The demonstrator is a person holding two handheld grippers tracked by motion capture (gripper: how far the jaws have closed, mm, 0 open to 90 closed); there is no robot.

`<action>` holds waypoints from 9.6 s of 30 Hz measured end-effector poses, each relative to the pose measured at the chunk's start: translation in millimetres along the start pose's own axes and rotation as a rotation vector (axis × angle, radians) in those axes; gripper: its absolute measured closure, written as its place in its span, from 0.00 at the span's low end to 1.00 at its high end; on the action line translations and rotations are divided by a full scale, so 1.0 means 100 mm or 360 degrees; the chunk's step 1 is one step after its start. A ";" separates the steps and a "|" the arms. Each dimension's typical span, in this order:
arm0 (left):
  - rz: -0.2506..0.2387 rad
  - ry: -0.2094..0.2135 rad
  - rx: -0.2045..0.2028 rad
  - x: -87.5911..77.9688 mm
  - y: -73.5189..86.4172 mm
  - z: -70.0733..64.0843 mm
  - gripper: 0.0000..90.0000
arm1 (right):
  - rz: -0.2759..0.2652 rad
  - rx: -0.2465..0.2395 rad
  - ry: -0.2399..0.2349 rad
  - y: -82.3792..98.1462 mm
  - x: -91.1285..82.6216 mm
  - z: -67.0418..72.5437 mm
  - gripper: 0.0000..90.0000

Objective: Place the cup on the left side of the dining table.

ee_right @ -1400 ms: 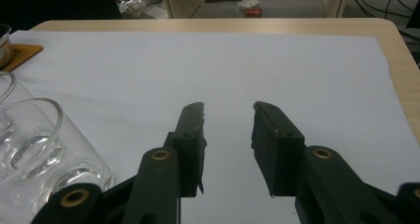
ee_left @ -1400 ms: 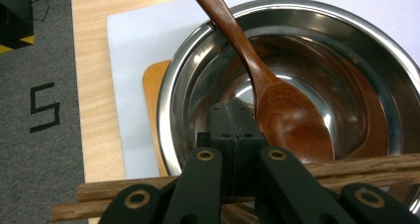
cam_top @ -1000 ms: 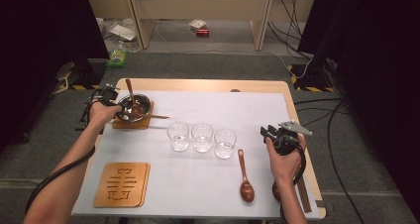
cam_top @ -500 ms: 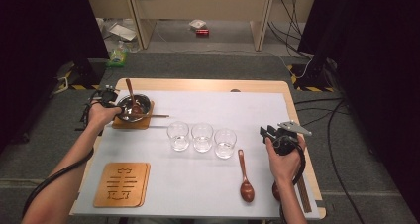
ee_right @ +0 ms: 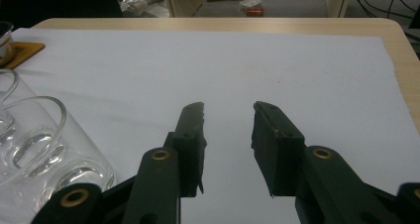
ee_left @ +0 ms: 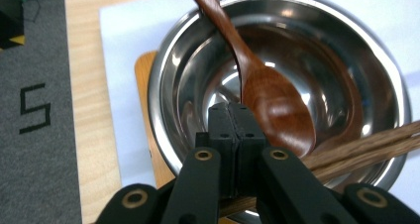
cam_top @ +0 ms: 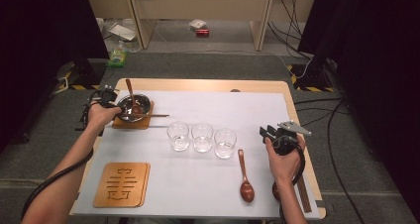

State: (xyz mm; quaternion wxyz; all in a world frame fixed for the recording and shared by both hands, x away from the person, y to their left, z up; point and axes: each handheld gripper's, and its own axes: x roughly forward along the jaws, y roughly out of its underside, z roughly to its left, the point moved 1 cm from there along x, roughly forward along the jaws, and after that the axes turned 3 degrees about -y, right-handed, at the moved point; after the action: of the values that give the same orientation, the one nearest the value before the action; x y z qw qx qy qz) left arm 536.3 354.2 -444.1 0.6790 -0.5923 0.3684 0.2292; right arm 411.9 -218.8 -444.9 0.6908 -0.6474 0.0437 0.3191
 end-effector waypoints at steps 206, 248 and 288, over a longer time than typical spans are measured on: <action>-0.0301 0.0409 0.0173 -0.48 0.41 -1.66 0.89 | -0.0025 0.0035 0.0021 -0.02 -0.18 -0.05 0.70; -0.0372 0.0371 0.0112 -0.73 0.38 -1.36 0.89 | -0.0023 0.0028 0.0025 -0.02 -0.17 -0.04 0.70; -0.0381 0.0268 0.0063 -0.82 0.41 -1.01 0.89 | -0.0015 0.0024 0.0022 -0.01 -0.15 -0.02 0.70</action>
State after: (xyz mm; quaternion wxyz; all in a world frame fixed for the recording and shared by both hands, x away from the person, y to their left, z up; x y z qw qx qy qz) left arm 431.4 274.4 -410.1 0.6796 -0.6356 0.3554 0.0888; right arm 400.8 -226.8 -437.2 0.6967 -0.6446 0.0478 0.3111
